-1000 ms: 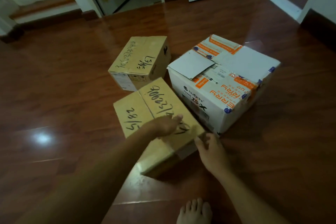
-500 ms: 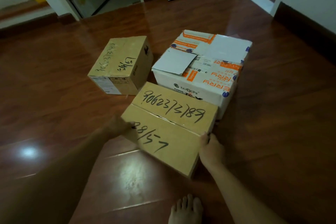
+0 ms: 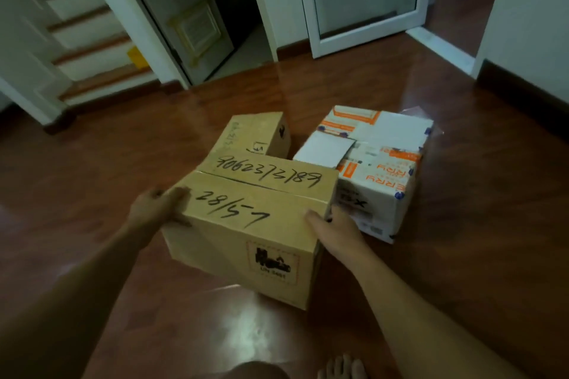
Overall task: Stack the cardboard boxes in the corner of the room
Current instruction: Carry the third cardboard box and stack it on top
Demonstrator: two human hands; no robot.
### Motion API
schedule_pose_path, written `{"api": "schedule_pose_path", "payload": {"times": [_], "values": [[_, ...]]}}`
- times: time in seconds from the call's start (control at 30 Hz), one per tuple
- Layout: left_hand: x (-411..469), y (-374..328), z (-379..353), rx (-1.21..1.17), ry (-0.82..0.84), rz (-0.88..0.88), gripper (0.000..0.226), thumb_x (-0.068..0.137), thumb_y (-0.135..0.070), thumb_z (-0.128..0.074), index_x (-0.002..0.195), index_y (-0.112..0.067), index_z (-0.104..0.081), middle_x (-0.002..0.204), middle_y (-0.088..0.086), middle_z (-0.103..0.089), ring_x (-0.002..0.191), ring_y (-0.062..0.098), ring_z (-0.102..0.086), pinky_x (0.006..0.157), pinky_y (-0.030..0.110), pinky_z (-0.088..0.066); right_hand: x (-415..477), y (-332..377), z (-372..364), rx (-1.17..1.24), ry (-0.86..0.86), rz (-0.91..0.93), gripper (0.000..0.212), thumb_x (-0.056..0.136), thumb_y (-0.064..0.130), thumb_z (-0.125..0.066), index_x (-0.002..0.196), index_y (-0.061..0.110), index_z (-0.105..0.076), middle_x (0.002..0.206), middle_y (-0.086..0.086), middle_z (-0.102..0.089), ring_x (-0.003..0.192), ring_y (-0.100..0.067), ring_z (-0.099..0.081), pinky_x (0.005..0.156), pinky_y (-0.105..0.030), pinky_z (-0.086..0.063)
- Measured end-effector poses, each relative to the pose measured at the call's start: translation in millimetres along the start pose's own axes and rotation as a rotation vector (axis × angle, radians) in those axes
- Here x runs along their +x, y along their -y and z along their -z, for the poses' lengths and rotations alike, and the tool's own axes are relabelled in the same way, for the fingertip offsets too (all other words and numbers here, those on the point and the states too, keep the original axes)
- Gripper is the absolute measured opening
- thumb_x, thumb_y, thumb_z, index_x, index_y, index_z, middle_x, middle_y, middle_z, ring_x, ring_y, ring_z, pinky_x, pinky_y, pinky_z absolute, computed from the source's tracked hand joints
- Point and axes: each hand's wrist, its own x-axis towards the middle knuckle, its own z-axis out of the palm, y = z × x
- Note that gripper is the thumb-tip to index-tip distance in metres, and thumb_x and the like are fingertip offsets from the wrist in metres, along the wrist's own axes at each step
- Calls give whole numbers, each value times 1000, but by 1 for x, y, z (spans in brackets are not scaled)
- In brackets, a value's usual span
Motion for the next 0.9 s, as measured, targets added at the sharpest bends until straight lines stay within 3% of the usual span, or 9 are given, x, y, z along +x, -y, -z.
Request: {"api": "schedule_pose_path", "payload": {"times": [0.07, 0.13, 0.23, 0.3, 0.37, 0.47, 0.63, 0.73, 0.9], "values": [[6, -36, 37, -52, -151, -16, 44, 76, -46, -64, 99, -9, -67, 107, 19, -66, 93, 40, -66, 84, 55, -56, -5, 41, 2, 41, 27, 72, 43, 82, 49, -58, 120, 28, -56, 122, 2, -60, 110, -22, -57, 94, -40, -48], [2, -72, 54, -127, -249, -143, 42, 75, -49, -60, 95, -13, -66, 104, 15, -65, 93, 36, -63, 84, 50, -55, -8, 81, 18, 102, 15, 131, 41, 84, 45, -58, 120, 26, -56, 120, 1, -61, 104, -21, -59, 84, -37, -52], [-15, -148, 57, -200, -221, -302, 42, 79, -52, -58, 99, -16, -64, 107, 14, -64, 96, 33, -61, 85, 46, -51, -24, 136, 78, 213, -120, 206, 34, 85, 35, -60, 116, 23, -58, 105, 1, -64, 90, -16, -62, 64, -27, -48], [-28, -199, 44, -260, -200, -360, 54, 81, -54, -56, 113, -12, -64, 117, 15, -64, 107, 34, -61, 92, 46, -50, -41, 160, 128, 219, -216, 260, 23, 84, 34, -59, 106, 27, -63, 94, 5, -67, 80, -11, -64, 57, -25, -45], [-54, -244, 13, -319, -93, -465, 61, 80, -55, -54, 124, -14, -62, 120, 13, -63, 109, 32, -59, 95, 46, -49, -64, 174, 183, 218, -323, 291, 25, 84, 34, -58, 105, 23, -65, 90, 1, -69, 72, -10, -66, 53, -23, -46], [-105, -306, -45, -396, 44, -587, 54, 81, -50, -55, 121, -15, -63, 113, 10, -64, 98, 26, -59, 86, 38, -47, -115, 178, 266, 177, -543, 302, 31, 83, 34, -56, 111, 22, -62, 94, -1, -68, 79, -16, -65, 57, -27, -46], [-220, -386, -146, -537, 353, -694, 50, 73, -50, -56, 111, -17, -66, 112, 11, -66, 108, 31, -60, 97, 46, -49, -237, 156, 386, 125, -887, 242, 30, 88, 34, -54, 116, 25, -57, 94, 1, -67, 78, -14, -65, 55, -27, -46], [-306, -422, -197, -554, 528, -821, 48, 71, -54, -55, 104, -21, -65, 100, 4, -63, 99, 28, -61, 83, 40, -49, -326, 138, 440, 142, -1122, 202, 31, 89, 29, -52, 120, 23, -56, 95, -1, -66, 78, -17, -64, 56, -29, -47], [-445, -446, -245, -557, 873, -1071, 60, 80, -55, -57, 126, -17, -57, 112, -1, -56, 98, 19, -56, 67, 27, -42, -453, 104, 481, 157, -1523, 47, 29, 89, 27, -42, 116, 21, -52, 101, -6, -61, 85, -23, -59, 70, -37, -49]]}}
